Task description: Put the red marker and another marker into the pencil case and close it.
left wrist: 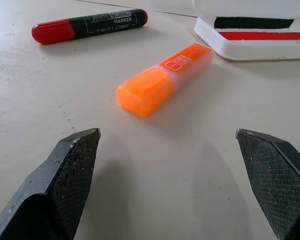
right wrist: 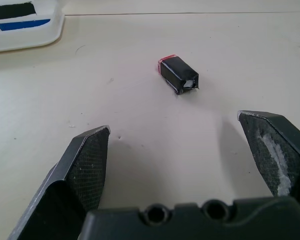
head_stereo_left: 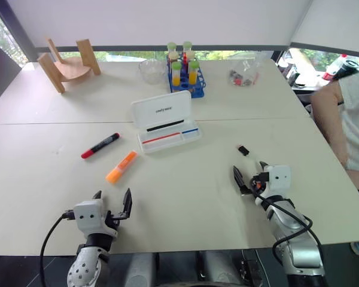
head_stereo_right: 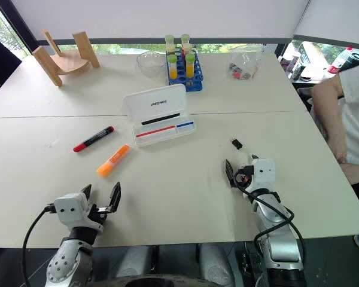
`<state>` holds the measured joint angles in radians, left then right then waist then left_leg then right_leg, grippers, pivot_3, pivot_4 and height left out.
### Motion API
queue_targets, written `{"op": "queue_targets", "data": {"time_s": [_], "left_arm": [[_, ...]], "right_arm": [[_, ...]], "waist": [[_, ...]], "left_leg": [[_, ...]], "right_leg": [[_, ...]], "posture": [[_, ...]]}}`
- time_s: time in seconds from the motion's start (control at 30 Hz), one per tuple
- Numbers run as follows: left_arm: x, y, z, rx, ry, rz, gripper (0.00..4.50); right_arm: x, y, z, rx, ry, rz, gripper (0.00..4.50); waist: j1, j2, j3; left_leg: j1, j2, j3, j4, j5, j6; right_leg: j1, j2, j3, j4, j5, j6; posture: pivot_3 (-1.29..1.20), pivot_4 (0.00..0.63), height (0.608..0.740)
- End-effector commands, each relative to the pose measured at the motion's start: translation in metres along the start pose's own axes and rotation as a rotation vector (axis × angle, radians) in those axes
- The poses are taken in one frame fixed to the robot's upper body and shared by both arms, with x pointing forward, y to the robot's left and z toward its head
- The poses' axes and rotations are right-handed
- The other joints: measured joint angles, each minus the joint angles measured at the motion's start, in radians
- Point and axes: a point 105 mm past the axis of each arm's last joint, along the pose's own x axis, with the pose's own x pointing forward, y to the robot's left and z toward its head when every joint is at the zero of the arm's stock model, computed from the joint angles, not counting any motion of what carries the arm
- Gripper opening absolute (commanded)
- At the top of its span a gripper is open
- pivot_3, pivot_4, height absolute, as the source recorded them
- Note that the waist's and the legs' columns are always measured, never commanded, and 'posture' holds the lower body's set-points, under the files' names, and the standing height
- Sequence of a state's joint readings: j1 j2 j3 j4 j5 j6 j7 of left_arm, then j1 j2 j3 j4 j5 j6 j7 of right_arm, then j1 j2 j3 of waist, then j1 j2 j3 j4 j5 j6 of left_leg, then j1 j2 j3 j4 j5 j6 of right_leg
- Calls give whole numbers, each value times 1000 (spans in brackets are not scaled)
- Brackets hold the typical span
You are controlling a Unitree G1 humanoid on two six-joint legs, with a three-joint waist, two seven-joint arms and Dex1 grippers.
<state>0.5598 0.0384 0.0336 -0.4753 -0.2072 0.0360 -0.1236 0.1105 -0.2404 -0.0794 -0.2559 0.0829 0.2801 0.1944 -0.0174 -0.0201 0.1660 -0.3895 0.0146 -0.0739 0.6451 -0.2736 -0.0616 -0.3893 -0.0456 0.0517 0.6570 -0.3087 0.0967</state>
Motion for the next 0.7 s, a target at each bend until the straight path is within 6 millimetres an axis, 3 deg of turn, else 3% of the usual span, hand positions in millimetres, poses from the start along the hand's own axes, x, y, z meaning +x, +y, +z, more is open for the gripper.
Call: {"op": "queue_targets", "data": {"time_s": [0.03, 0.7], "left_arm": [[-1, -3, 14, -2, -47, -18, 4472], [-1, -3, 18, 22, -51, -49, 4472]], "right_arm": [[1, 6, -3, -12, 22, 23, 4500], [3, 13, 9, -56, -21, 69, 4500]], "waist": [[0, 0, 0], [-3, 1, 1]], "left_leg": [[0, 0, 0, 0, 0, 0], [0, 0, 0, 0, 0, 0]], "right_leg": [[0, 0, 0, 0, 0, 0], [0, 0, 0, 0, 0, 0]], "posture": [[0, 150, 740], [0, 150, 740]]}}
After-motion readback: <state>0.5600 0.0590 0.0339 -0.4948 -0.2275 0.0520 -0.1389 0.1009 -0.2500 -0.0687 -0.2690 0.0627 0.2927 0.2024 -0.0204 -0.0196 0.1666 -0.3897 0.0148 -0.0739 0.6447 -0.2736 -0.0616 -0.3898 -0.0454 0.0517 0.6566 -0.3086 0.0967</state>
